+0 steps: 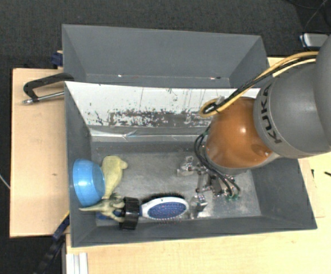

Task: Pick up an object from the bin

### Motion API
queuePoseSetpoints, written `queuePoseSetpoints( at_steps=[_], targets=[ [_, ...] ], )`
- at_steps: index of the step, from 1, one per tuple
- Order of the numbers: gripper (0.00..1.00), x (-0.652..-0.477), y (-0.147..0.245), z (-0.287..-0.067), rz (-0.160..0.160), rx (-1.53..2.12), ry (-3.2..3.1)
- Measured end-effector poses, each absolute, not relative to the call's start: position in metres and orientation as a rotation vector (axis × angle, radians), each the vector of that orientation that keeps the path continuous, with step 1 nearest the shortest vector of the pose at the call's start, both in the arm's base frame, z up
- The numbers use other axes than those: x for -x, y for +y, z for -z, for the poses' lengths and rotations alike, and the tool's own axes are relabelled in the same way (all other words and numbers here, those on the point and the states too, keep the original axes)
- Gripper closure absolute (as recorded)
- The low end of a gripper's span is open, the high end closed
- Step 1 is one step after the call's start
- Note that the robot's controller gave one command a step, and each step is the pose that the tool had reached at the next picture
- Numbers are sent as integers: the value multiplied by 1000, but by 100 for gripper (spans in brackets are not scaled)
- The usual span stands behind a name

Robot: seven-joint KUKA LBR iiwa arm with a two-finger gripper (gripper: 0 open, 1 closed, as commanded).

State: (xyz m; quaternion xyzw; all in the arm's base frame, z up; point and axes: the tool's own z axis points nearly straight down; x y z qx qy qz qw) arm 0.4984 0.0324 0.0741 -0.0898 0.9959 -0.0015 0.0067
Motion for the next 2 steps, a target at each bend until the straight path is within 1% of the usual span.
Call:
queuePoseSetpoints(
  at_steps=[1, 2],
  targets=[
    [0, -500, 76, -76, 20, 415, 3117],
    [100, -501, 75, -77, 28, 421, 3111]
  ],
)
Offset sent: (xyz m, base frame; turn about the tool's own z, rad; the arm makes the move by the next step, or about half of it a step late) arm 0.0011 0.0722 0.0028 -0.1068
